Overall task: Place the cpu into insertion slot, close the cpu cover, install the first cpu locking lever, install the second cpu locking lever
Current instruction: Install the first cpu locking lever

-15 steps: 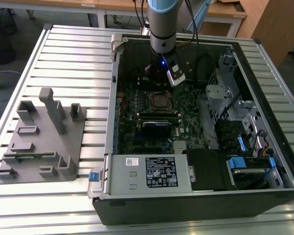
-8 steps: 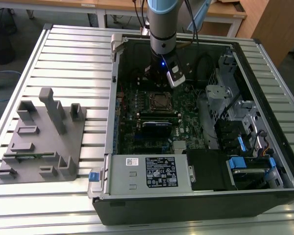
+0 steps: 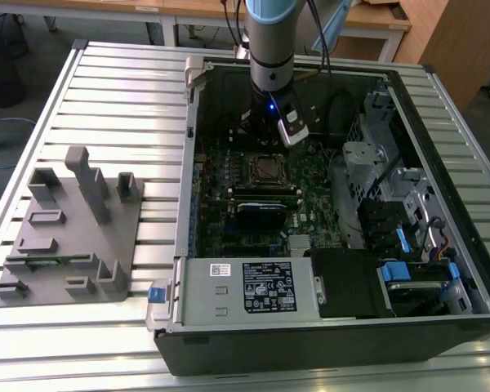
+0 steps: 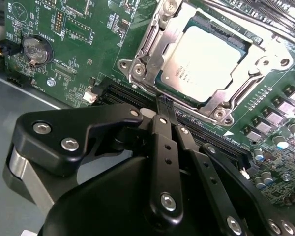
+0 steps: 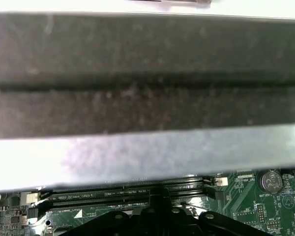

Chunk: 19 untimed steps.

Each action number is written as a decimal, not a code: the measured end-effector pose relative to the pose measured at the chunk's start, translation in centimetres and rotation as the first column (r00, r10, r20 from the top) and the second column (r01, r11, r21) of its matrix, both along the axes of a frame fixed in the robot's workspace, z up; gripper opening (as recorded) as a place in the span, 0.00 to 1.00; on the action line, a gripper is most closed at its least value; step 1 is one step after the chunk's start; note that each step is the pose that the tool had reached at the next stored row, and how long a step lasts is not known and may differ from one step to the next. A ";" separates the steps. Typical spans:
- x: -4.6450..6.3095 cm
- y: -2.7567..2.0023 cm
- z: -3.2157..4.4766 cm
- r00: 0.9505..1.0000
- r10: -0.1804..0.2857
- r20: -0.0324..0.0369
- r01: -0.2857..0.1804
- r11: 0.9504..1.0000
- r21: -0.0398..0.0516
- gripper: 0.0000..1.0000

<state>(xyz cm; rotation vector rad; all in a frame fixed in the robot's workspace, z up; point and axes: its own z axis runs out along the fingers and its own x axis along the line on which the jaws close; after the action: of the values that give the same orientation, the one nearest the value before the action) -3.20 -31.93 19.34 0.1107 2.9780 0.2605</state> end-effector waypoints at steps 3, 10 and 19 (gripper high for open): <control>0.0 0.00 0.01 1.000 0.000 0.000 0.000 1.000 0.006 0.11; 0.0 0.00 0.03 1.000 0.000 0.000 0.000 1.000 0.019 0.11; 0.0 -0.05 0.60 1.000 0.000 0.000 0.000 1.000 0.020 0.11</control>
<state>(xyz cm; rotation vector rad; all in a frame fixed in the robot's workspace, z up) -3.16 -31.99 19.94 0.1132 2.9759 0.2903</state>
